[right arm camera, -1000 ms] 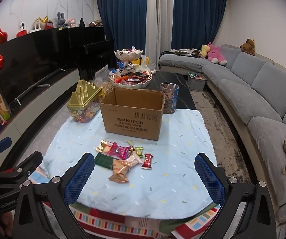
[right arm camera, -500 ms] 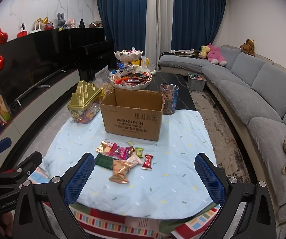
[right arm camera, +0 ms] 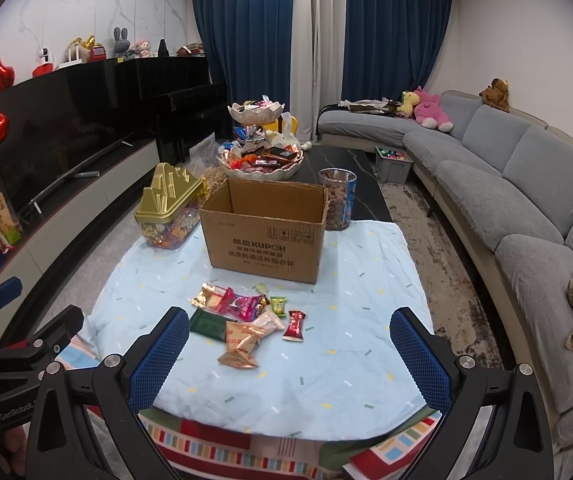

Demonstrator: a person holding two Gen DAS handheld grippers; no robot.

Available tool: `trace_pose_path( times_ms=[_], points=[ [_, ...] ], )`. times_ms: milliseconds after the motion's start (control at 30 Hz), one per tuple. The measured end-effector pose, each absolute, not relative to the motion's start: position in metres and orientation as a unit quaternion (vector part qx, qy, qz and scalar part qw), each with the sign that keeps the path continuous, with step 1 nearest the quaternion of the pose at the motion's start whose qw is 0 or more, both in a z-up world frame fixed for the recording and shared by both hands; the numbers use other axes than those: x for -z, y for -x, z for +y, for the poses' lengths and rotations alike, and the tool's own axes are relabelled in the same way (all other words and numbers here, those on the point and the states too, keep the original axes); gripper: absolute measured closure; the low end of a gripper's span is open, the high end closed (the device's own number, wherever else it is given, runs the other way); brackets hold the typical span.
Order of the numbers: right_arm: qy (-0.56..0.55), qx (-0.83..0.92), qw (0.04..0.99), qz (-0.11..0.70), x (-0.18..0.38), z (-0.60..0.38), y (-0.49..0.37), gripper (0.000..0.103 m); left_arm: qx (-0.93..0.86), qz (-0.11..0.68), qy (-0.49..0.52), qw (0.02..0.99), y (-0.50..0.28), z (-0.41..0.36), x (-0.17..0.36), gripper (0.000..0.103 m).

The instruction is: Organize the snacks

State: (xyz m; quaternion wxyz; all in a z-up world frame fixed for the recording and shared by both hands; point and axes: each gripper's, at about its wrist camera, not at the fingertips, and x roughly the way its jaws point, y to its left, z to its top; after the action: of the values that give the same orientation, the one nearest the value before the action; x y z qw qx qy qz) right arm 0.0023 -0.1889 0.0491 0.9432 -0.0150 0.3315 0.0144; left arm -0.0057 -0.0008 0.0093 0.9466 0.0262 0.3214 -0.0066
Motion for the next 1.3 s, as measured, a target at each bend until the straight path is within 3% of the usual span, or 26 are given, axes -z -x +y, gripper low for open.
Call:
trace_pose_path(
  times_ms=[1300],
  points=[
    [0.012, -0.016, 0.940, 0.341, -0.040, -0.188, -0.009, 0.001, 0.006, 0.325, -0.028, 0.945, 0.002, 0.006, -0.017, 0.000]
  ],
)
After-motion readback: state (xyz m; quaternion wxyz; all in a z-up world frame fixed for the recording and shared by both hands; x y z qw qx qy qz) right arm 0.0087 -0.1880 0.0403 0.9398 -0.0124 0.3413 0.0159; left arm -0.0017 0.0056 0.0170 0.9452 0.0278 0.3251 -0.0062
